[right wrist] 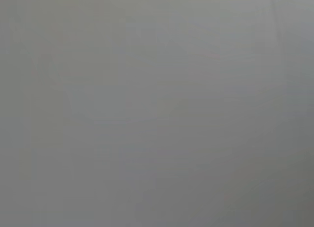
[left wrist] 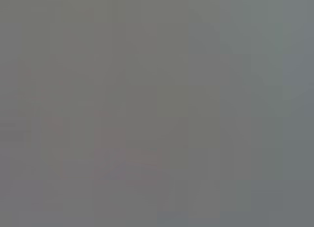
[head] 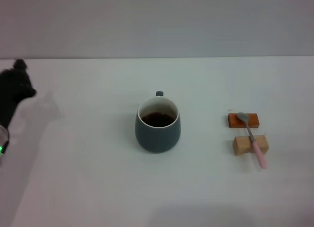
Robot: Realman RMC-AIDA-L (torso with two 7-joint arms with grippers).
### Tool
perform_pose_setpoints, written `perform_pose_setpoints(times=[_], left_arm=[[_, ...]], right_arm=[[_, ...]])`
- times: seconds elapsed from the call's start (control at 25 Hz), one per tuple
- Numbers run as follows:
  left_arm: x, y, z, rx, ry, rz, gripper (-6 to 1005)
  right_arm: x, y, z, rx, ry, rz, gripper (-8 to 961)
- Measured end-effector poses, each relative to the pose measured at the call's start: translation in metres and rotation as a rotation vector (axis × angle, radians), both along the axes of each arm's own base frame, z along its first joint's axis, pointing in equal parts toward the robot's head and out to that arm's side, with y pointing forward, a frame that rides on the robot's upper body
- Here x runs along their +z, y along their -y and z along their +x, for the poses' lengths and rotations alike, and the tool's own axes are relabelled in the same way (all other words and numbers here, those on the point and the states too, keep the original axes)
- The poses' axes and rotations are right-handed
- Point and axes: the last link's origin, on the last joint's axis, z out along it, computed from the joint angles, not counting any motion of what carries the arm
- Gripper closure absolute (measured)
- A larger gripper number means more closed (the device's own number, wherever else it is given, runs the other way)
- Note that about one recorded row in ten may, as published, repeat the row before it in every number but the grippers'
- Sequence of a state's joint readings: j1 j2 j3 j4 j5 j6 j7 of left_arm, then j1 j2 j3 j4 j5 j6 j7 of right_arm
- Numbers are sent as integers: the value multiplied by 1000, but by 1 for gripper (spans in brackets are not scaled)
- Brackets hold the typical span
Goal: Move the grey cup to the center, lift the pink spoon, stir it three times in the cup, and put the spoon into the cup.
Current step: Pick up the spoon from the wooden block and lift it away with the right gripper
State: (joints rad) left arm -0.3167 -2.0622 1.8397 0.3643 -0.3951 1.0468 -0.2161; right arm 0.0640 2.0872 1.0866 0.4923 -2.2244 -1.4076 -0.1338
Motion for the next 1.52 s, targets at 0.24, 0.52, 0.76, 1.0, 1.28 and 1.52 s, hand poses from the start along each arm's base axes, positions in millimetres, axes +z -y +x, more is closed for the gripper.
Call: perform_pose_setpoints(times=[0.24, 0.52, 0.76, 1.0, 1.28, 1.52], left_arm=[[9, -4, -2, 5, -1, 33, 998], [15, -10, 1, -7, -13, 42, 998], [23, -13, -2, -4, -23, 57, 998], [32, -14, -6, -7, -44, 64, 998], [35, -11, -9, -7, -50, 71, 998], [40, -8, -13, 1, -47, 89, 997]], right_arm=[[-34, 10, -25, 34, -46, -106, 262], [-67, 23, -47, 56, -113, -200, 261], [-87, 44, -70, 67, -133, -257, 263], [-116, 64, -85, 57, -153, -378, 263], [-138, 68, -91, 62, -157, -496, 262], [-145, 71, -91, 44, -119, -553, 262]])
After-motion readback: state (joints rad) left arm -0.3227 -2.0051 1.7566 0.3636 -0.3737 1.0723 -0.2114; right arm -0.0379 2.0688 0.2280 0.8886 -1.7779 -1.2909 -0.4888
